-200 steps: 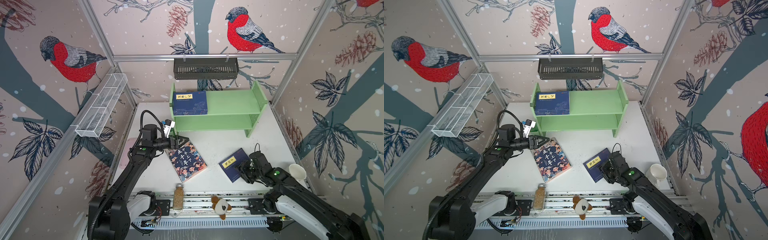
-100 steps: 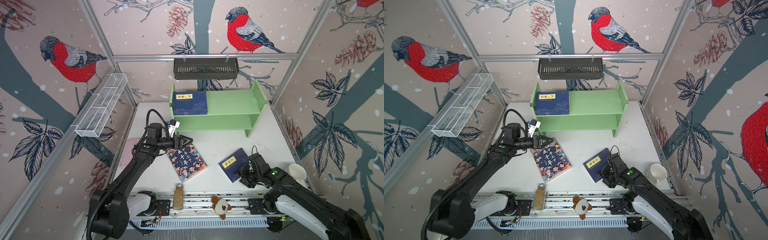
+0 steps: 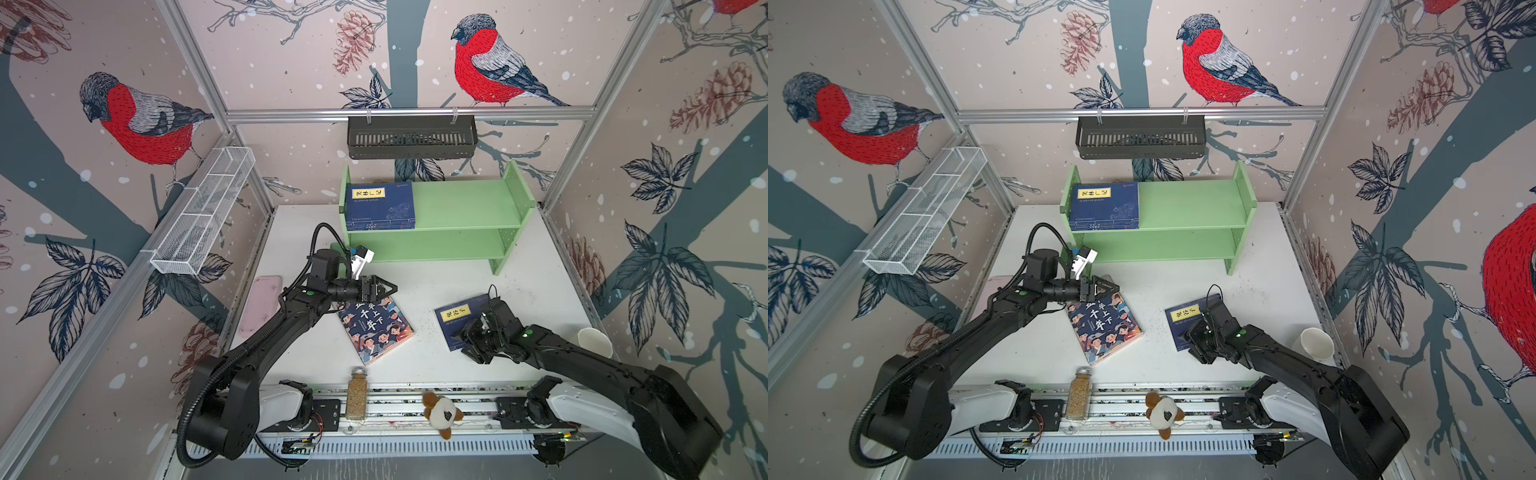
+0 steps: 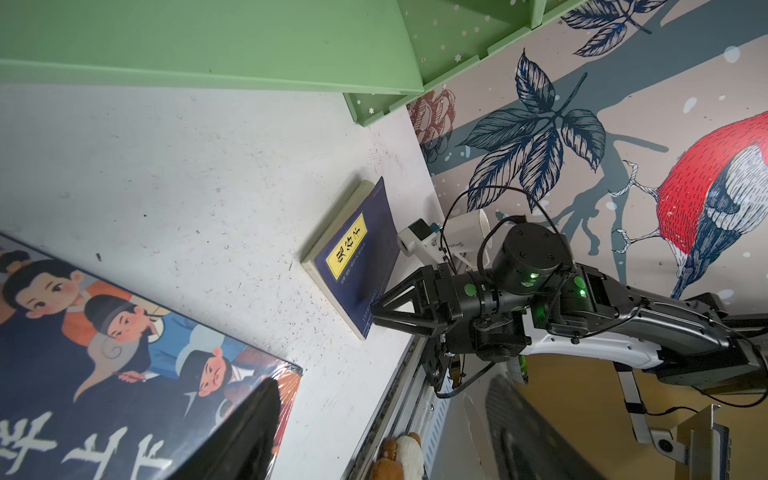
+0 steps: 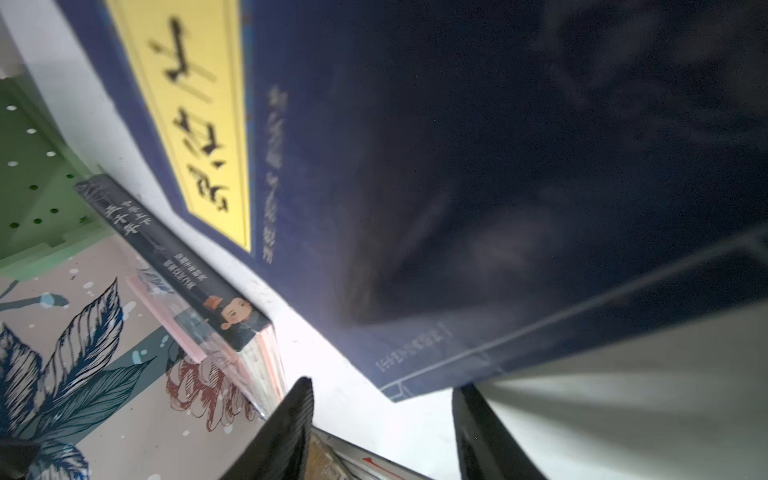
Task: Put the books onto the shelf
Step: 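Lower the right gripper onto the dark-blue book while the left gripper approaches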
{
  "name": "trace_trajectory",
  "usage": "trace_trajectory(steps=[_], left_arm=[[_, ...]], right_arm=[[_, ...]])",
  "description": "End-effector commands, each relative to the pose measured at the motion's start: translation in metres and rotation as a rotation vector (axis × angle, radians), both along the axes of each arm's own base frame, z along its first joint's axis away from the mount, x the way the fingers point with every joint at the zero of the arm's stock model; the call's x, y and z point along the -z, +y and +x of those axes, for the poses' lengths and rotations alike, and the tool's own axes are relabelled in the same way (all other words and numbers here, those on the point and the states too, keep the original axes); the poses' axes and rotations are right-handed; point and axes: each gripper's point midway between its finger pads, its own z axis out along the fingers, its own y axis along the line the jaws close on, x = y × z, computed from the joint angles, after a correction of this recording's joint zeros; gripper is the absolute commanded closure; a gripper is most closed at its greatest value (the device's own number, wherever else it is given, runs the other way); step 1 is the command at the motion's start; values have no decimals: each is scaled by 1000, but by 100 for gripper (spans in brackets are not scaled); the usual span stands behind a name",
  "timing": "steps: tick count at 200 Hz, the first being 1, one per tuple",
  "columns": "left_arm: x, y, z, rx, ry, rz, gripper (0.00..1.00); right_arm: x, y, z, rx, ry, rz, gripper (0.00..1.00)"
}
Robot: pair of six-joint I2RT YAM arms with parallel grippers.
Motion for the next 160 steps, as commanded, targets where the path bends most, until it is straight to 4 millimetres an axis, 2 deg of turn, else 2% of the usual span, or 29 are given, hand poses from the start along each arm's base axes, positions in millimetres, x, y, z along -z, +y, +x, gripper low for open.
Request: trace_trajectory(steps=[1,34,59,82,107,125,160], left_arm=[[-3,-7,4,27,-73,-9,22],[7,-16,-1,65,-73,5,23],[13,-26,-7,102,-109,30,24],[23,-39,-19,164,-158,67,24],[35,-51,-28,215,-125,67,24],[42,-61,-31,237,-97,71,24],[51,-88,-32,266,-76,61,26]], right_arm=[[-42,27,33,-50,-166,63,46],[-57,10,38,-206,-218,-160,46],[-53,-18,42,-267,-217,-269,46],[-48,-50,52,-211,-227,-317,46],[-51,-80,66,-124,-284,-348,46],[-44,-103,73,-71,-288,-381,46],[-35,-132,84,20,-315,-367,46]])
